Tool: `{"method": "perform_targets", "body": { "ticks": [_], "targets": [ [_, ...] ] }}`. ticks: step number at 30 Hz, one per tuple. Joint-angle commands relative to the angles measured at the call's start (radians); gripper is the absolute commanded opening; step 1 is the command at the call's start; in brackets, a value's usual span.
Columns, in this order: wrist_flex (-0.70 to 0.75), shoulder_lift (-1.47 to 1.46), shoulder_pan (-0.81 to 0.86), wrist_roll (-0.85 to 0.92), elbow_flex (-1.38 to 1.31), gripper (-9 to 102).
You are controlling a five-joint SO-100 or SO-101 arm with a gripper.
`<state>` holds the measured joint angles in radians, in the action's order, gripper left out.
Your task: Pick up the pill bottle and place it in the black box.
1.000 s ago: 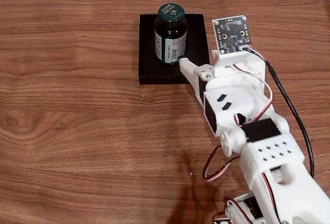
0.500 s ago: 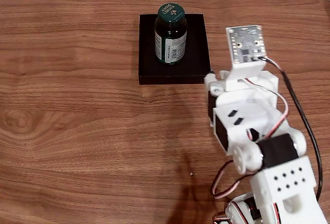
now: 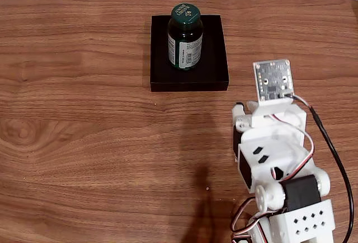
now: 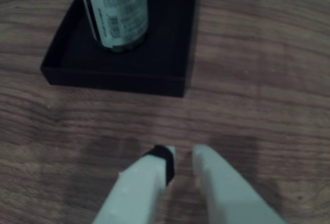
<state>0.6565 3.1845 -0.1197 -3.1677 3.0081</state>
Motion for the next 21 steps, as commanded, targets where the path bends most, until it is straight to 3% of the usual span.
{"method": "perform_targets", "body": {
  "ticks": [1, 10, 21],
  "targets": [
    [-0.005, 0.054, 0.015, -0.005, 0.014, 1],
    [0.127, 0.153, 0.037, 0.011, 0.02, 1],
    [-0.031, 0.153, 0.041, 0.078, 0.021, 0]
  ]
}}
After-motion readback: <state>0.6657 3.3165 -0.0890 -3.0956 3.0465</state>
